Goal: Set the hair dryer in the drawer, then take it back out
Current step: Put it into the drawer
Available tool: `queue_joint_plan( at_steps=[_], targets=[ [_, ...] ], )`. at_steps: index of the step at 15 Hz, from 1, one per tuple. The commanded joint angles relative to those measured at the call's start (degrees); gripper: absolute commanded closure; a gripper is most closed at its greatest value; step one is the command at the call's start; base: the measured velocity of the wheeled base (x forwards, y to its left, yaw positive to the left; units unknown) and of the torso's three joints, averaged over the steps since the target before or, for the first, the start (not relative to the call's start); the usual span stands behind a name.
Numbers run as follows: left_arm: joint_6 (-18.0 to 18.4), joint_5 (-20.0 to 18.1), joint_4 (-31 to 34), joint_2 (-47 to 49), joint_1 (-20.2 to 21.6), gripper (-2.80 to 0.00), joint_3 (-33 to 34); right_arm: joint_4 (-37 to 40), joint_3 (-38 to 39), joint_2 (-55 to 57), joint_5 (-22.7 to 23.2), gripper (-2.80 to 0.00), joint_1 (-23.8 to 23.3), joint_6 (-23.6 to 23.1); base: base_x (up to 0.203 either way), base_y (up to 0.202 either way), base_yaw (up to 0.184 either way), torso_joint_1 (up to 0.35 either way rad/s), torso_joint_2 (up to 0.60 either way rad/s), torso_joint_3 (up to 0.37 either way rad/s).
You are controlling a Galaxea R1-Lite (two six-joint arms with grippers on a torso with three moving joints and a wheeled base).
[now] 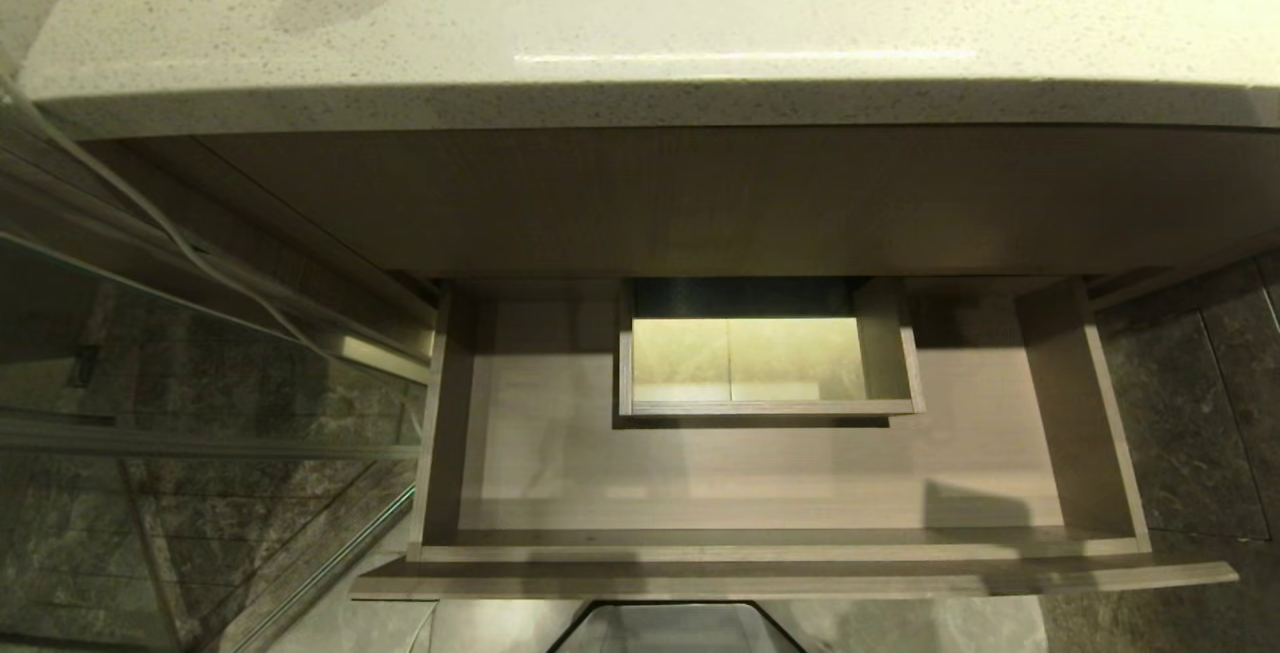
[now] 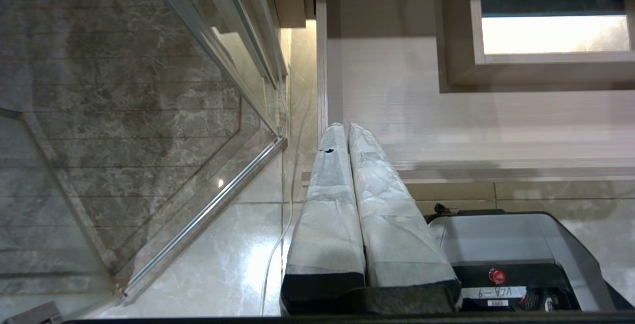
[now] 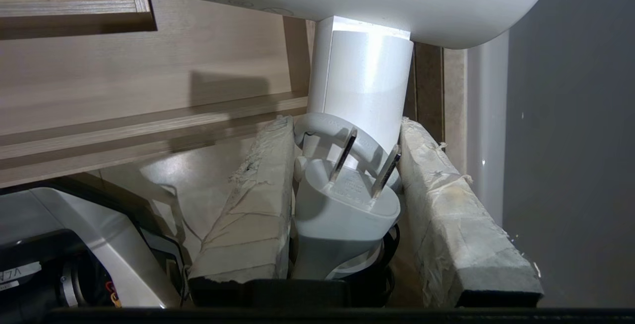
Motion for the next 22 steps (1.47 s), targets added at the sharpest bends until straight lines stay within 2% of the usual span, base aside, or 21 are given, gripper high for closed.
queue_joint_plan(
  at_steps=[1, 13, 22],
  targets=[
    [0.0, 0.0, 0.0, 0.0, 0.0, 0.00, 0.0, 0.1, 0.0, 0.0, -0.1, 0.00, 0.0, -0.1, 0.000, 0.000, 0.000, -0.178, 0.38, 0.178],
    [0.0, 0.0, 0.0, 0.0, 0.0, 0.00, 0.0, 1.0, 0.6, -0.5, 0.0, 0.00, 0.0, 0.0, 0.000, 0.000, 0.000, -0.257, 0.51, 0.249],
    [0.0, 0.0, 0.0, 0.0, 0.0, 0.00, 0.0, 0.9, 2.4, -0.3, 0.0, 0.00, 0.4, 0.0, 0.000, 0.000, 0.000, -0.022, 0.05, 0.023]
  ],
)
